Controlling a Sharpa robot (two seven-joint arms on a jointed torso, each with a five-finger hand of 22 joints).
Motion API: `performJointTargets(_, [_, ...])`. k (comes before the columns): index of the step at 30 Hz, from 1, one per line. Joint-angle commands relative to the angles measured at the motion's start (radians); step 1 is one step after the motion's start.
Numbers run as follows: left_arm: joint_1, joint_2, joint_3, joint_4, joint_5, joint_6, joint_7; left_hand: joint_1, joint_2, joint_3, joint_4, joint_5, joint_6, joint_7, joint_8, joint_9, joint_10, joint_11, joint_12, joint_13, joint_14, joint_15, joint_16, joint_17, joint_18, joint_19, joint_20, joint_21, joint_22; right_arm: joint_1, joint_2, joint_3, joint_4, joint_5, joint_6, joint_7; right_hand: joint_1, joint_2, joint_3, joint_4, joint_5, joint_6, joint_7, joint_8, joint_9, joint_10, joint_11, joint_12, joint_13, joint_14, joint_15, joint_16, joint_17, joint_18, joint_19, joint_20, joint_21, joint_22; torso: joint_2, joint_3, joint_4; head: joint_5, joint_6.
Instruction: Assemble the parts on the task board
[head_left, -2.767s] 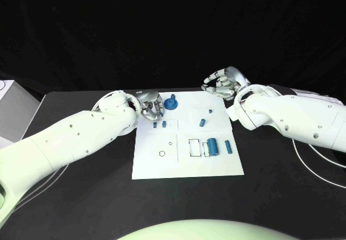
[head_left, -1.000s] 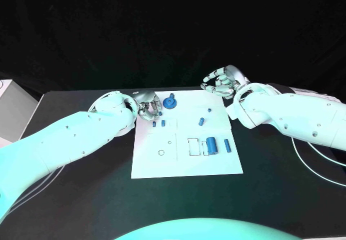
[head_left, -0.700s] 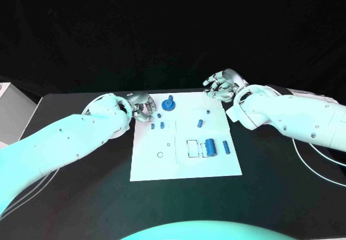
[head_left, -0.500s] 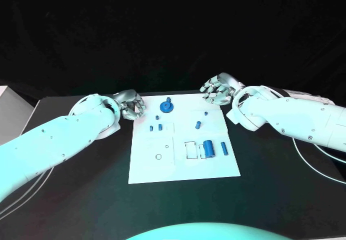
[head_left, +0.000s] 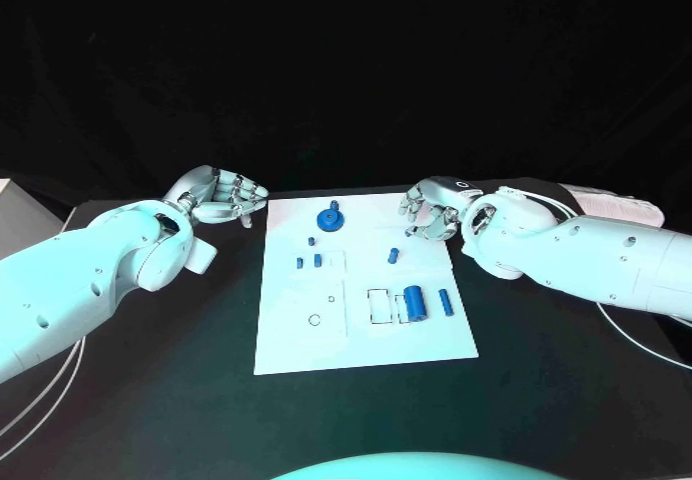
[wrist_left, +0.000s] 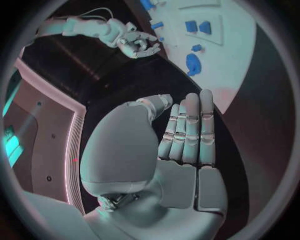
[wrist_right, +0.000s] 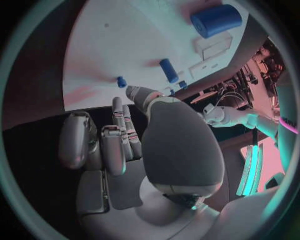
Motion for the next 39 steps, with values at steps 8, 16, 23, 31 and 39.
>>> performJointTargets(8, [-0.059,-0.073,0.04,0.107,0.352,0.022,0.12,-0.005,0.01,-0.011,0.003,0.002,-0.001,0.009,-0.004,-0.002,-0.003,0.008,0.007,0.001,-0.01,0.001,-0.013,-0.009,0.006,-0.009,0.0,-0.017,-0.011,-0.024,0.008,-0.002,-0.01,-0.217,0.03,-0.069,-0.014,-0.001,-0.013,-0.003,-0.001,0.007,0.001,-0.006,-0.001,-0.005,0.003,-0.016,-0.021,0.061,0.009,-0.005,0.073,0.019,-0.006,0.008,-0.031,-0.023,0.001,0.0,-0.0006,-0.002,0.007])
performJointTargets(16, [-0.074,-0.097,0.047,0.131,0.366,0.02,0.124,-0.005,0.011,-0.014,0.004,0.002,0.001,0.01,-0.004,-0.003,-0.004,0.009,0.008,0.001,-0.011,0.002,-0.016,-0.011,0.007,-0.008,0.0,-0.021,-0.015,-0.029,0.011,-0.002,-0.014,-0.241,0.037,-0.091,-0.014,0.001,-0.015,-0.006,0.008,0.016,0.002,-0.006,-0.002,-0.001,0.004,-0.024,-0.036,0.061,0.01,-0.005,0.072,0.018,-0.003,0.009,-0.03,-0.023,0.002,0.0026,-0.0027,-0.001,0.009])
performJointTargets(23, [-0.077,-0.102,0.049,0.136,0.369,0.014,0.12,-0.005,0.013,-0.015,0.006,0.002,0.001,0.011,-0.004,-0.003,-0.005,0.009,0.009,0.001,-0.011,0.002,-0.018,-0.012,0.007,-0.008,0.001,-0.024,-0.016,-0.034,0.016,-0.002,-0.011,-0.235,0.038,-0.085,-0.01,0.01,0.012,-0.001,0.011,0.051,-0.006,0.001,0.001,0.047,-0.006,-0.023,-0.059,0.062,0.002,-0.003,0.074,0.018,0.003,0.003,-0.03,-0.022,0.004,0.0046,-0.0031,0.001,0.007])
performJointTargets(31, [-0.079,-0.099,0.049,0.135,0.361,0.011,0.113,0.001,0.015,-0.016,0.004,0.002,0.003,0.01,-0.003,-0.003,-0.006,0.009,0.01,0.001,-0.01,0.002,-0.02,-0.014,0.007,-0.005,0.0,-0.027,-0.02,-0.04,0.022,-0.003,0.003,-0.216,0.034,-0.074,-0.015,0.01,0.044,0.007,-0.005,0.077,-0.012,0.005,0.003,0.08,-0.012,-0.035,-0.081,0.062,-0.004,-0.004,0.073,0.018,0.007,-0.002,-0.033,-0.024,0.003,0.0039,-0.0018,0.002,0.004])
performJointTargets(39, [-0.081,-0.098,0.049,0.134,0.354,0.013,0.107,0.01,0.017,-0.019,-0.001,0.001,0.006,0.01,-0.002,-0.004,-0.006,0.008,0.013,0.002,-0.007,0.001,-0.022,-0.017,0.008,0.0,-0.001,-0.03,-0.023,-0.041,0.03,-0.003,0.007,-0.21,0.033,-0.073,-0.017,0.009,0.05,0.009,-0.005,0.084,-0.014,0.006,0.004,0.09,-0.014,-0.038,-0.086,0.062,-0.005,-0.003,0.073,0.017,0.008,-0.004,-0.032,-0.023,0.003,0.0031,-0.0022,0.003,0.003])
